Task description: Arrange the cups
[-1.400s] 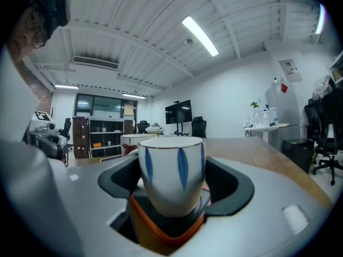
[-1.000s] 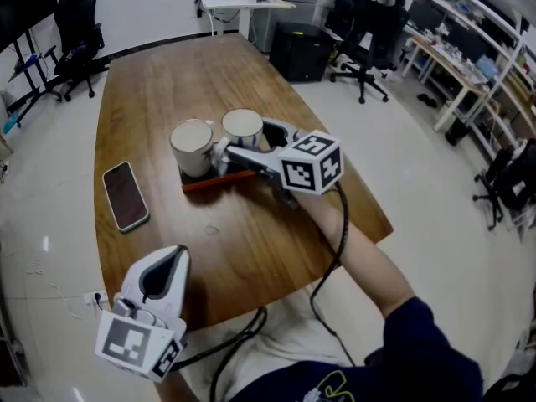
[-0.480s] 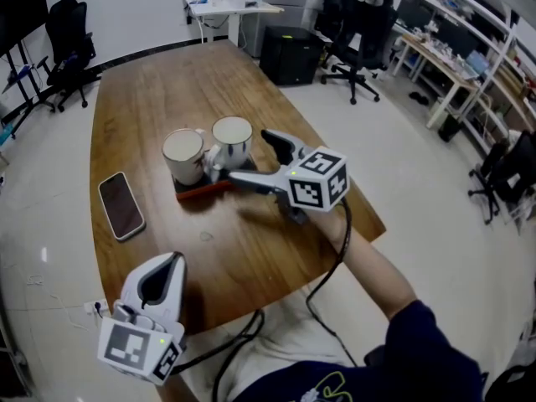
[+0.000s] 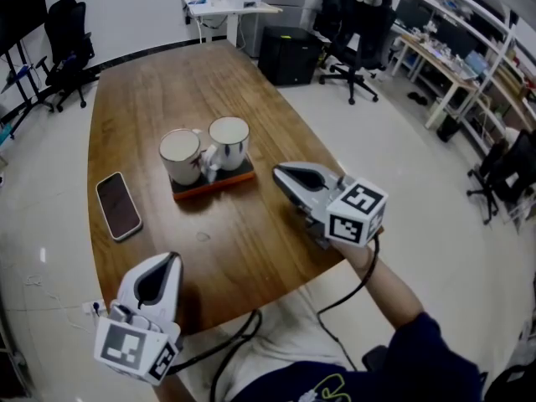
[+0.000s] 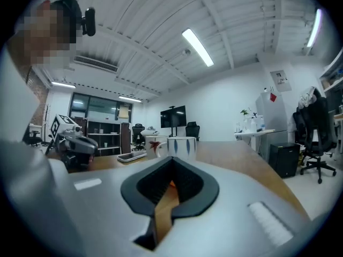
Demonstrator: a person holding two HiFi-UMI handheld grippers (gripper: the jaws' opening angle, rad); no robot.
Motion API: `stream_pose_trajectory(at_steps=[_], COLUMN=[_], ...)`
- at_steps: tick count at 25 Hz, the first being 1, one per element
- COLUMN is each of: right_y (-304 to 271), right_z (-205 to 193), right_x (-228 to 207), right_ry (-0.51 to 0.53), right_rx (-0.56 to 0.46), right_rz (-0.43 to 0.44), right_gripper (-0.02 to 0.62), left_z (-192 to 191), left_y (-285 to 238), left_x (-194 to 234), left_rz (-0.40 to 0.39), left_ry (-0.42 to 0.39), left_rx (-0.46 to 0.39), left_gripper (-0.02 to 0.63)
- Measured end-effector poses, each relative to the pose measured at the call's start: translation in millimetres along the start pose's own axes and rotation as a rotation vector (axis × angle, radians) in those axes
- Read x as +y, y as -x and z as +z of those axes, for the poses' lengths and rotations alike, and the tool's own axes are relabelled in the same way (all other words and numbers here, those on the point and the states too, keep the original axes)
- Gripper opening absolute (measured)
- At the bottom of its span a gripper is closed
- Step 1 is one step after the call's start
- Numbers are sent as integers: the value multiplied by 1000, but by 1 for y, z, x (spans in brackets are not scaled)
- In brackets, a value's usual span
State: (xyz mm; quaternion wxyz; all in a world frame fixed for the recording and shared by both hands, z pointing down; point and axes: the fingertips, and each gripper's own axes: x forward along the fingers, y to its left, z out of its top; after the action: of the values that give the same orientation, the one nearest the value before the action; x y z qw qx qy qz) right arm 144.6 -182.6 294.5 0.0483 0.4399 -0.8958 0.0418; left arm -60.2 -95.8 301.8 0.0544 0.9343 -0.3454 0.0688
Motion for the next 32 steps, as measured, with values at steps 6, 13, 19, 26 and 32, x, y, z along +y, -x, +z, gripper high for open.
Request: stream_pose_trajectory(at_steps=[6, 13, 19, 26, 32], right_y=[11, 11, 10, 9, 9], right_z=[-14, -12, -14, -15, -14], right_x=[27, 52, 60, 61, 62], right_ry=[-4, 13, 21, 19, 19], right_rx=[60, 63, 65, 68, 67], right_rz=[104, 216, 262, 263, 264], right_gripper=[8, 8, 8, 8, 8], left_z=[-1, 0, -1, -1, -2], left_y=[-1, 0, -2, -1, -1], left_x=[0, -1, 0, 0, 0], left_rz=[0, -2, -1, 0, -1], left_ry=[3, 3, 1, 2, 3], left_rx=[-1, -1, -1, -1, -1], left_gripper=[3, 3, 3, 3, 3])
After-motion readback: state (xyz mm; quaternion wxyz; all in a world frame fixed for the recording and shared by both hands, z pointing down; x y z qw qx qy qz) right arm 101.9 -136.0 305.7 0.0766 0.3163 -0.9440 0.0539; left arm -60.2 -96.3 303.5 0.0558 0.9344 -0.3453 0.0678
